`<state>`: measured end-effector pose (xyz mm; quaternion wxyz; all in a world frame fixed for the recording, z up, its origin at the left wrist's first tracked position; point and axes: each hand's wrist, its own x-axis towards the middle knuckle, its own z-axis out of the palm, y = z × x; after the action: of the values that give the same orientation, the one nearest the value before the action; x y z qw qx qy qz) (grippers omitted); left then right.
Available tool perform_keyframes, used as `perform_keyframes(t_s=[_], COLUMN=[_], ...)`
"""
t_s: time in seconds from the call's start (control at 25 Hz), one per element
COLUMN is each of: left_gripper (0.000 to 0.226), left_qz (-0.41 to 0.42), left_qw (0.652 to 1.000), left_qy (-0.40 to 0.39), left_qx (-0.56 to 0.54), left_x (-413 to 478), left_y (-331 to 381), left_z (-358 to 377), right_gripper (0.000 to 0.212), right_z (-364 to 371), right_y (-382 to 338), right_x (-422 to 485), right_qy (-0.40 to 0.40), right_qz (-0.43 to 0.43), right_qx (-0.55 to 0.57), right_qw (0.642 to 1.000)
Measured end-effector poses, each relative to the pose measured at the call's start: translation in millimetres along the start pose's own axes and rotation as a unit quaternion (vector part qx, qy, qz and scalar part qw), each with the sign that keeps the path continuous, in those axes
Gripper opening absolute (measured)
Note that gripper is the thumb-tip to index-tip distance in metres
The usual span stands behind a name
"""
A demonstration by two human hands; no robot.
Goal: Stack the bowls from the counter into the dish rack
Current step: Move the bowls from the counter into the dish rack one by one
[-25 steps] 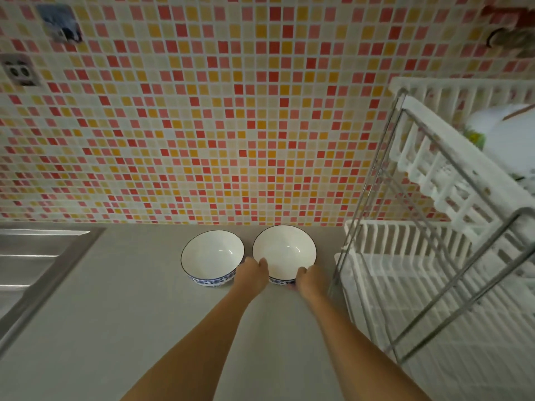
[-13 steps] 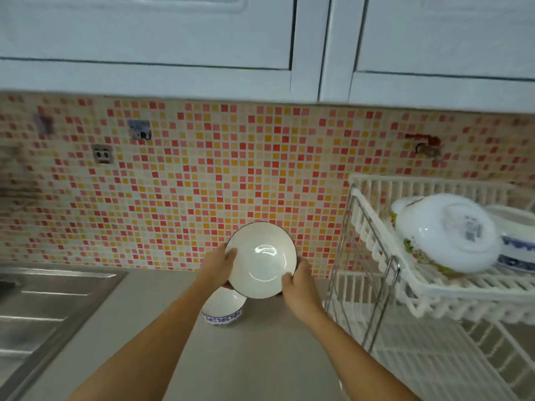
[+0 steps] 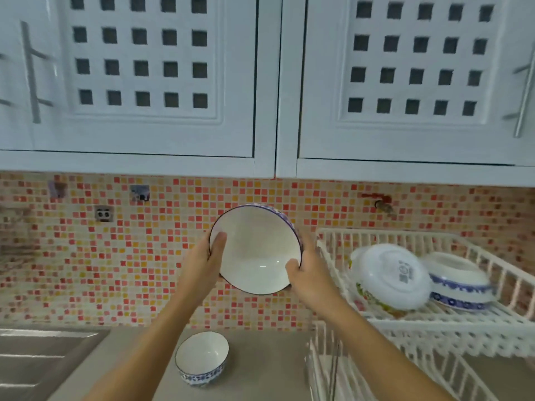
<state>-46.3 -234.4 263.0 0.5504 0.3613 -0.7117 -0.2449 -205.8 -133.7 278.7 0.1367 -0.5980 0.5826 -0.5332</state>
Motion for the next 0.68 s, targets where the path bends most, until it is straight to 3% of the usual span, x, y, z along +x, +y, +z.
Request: perform_keyframes(t_s=[0.16, 0.24, 0.32, 0.4, 0.56, 0.6, 0.68], left_gripper=[0.035, 0.034, 0.036, 0.058, 0.095, 0.105, 0.115], left_qz=[0.086, 0.091, 0.087, 0.091, 0.0, -0.009, 0.016], left_qw=[0.996, 0.993, 0.986, 0.96, 0.859, 0.85, 0.869], left_qy=[0.019, -0.009, -0.086, -0.225, -0.392, -0.416, -0.438], left_qx=[-0.034, -0.08, -0.113, -0.138, -0.331, -0.322, -0.229], left_x=[8, 5, 0, -6, -8, -9, -17], left_y=[65, 89, 109, 131, 166, 173, 184], left_z=[43, 73, 102, 130, 180, 193, 218], right_gripper=[0.045, 0.047, 0.047, 0.047, 0.062, 0.068, 0.076], right_z=[-77, -118, -162, -205, -273, -289, -316], right_y=[-4, 6, 20, 35, 73, 83, 98], right_x=[4, 3, -2, -9, -17, -17, -16], right_qy=[0.039, 0.051, 0.063, 0.073, 0.085, 0.074, 0.043], right_qz=[-0.008, -0.008, -0.039, -0.084, -0.13, -0.137, -0.127], right_qx=[0.022, 0.021, 0.004, -0.037, -0.179, -0.22, -0.267], right_qw=[0.999, 0.998, 0.997, 0.993, 0.972, 0.963, 0.954])
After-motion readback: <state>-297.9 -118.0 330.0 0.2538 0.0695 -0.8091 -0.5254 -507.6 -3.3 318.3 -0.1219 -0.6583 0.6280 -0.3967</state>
